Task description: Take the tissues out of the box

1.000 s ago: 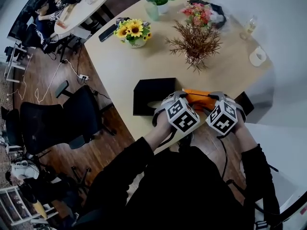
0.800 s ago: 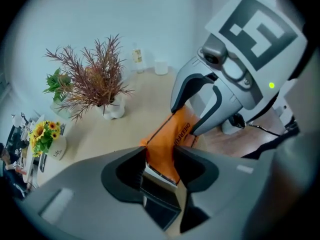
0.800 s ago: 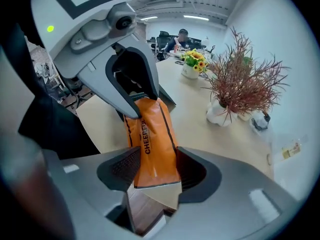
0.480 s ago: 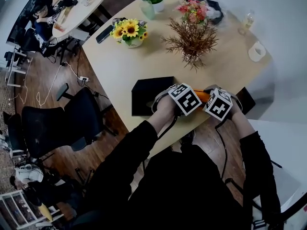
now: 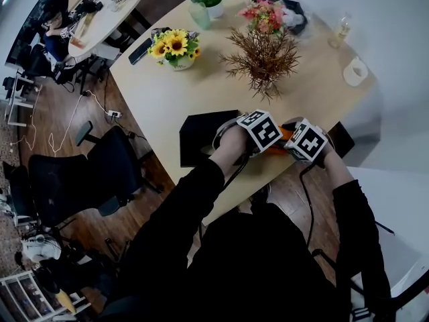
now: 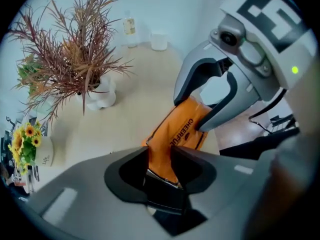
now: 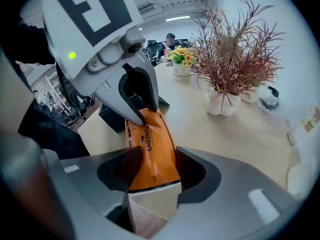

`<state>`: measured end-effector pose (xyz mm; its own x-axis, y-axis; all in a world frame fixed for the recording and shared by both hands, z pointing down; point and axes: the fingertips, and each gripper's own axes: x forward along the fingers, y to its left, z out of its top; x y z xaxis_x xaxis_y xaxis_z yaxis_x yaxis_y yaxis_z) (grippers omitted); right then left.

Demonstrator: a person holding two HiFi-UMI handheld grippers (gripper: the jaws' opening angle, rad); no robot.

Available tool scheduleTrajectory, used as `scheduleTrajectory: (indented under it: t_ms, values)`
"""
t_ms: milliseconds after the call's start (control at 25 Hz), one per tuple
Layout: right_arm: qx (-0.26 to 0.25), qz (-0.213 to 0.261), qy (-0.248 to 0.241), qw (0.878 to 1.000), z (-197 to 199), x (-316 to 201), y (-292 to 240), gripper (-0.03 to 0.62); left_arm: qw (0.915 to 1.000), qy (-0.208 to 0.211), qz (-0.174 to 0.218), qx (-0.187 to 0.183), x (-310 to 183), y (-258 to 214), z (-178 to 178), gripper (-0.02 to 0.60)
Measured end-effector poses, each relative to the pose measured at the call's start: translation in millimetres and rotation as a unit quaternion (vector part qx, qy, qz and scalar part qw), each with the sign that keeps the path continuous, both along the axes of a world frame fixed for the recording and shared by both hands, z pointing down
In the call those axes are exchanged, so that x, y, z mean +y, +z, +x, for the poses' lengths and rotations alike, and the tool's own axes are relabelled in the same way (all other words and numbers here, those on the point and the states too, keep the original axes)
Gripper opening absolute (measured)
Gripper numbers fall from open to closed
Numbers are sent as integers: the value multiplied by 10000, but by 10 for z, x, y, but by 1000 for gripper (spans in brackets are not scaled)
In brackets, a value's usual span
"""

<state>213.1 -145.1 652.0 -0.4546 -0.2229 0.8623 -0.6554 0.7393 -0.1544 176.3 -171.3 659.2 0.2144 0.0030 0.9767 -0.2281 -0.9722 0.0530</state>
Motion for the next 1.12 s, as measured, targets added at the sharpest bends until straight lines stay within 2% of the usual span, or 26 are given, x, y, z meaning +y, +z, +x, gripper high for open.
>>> scheduleTrajectory:
  t_ms: [200,360,480,640,720,760,920,1000,1120]
  values:
    - [-249,383,44,9989,3,37,-30,229,9995,-55,-34,310,30,-67,1,126]
    - [-825,537,489,9939,61,66,-102,247,9956,-380,230,825,28,-281,-42,138]
    - [-1293,699,1028,9838,222,97,-262,245,9852,-946,367,1380,39,-550,-136,138]
    - [-1668,1004,1998,9603,534,241,-509,221,9680,-1471,429,1990,318,-815,-426,138]
    - [-1782,1234,2409,9460,654,182,-685,203,9542,-1734,514,2382,413,-982,-585,138]
    - [-1879,1367,2581,9378,679,123,-799,186,9436,-1935,540,2630,446,-1082,-675,138]
    - [-2241,1780,2996,9101,514,84,-1290,140,8870,-2857,611,3577,688,-1446,-1176,138]
    - [-2366,1985,3058,9006,302,118,-1532,129,8666,-3142,861,3780,811,-1585,-1495,138]
    - [-2571,2223,2993,8916,-202,244,-1844,101,8442,-3450,1300,3891,1009,-1761,-1997,138]
